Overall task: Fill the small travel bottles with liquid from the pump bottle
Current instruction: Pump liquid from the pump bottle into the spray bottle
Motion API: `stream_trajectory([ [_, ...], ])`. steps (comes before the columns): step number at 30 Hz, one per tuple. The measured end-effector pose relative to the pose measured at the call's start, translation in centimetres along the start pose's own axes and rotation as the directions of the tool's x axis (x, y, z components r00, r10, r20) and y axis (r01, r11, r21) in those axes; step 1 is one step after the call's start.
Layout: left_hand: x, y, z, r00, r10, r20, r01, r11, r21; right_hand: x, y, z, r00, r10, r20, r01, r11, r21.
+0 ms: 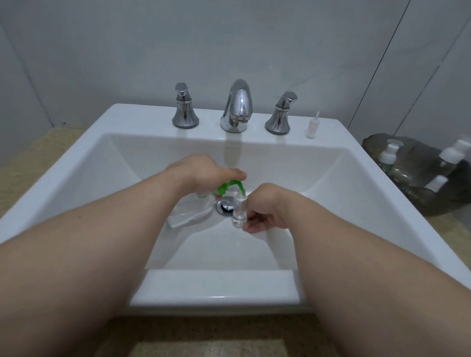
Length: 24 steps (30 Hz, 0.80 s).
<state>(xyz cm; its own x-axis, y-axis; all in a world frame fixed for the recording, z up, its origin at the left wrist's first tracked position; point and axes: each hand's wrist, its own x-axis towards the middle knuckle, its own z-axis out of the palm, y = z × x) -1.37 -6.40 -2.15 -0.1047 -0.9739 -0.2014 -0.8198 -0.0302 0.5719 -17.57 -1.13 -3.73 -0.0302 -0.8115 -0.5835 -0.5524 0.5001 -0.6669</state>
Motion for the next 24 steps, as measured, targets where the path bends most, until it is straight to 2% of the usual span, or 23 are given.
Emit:
stream_trajectory([
  [13, 0.25, -0.08, 0.0, 0.999, 0.029, 0.033, -0.027, 0.998, -0.059, -0.48, -0.1, -0.18, 0.999, 0.013, 0.033, -0.014, 1.0, 0.013],
  [24, 0.07, -0.08, -0.05, 1.0, 0.006, 0.002, -0.006, 1.0, -0.017, -0.2, -0.13, -0.11, 1.0, -0.004, 0.027, 0.004, 1.0, 0.004],
])
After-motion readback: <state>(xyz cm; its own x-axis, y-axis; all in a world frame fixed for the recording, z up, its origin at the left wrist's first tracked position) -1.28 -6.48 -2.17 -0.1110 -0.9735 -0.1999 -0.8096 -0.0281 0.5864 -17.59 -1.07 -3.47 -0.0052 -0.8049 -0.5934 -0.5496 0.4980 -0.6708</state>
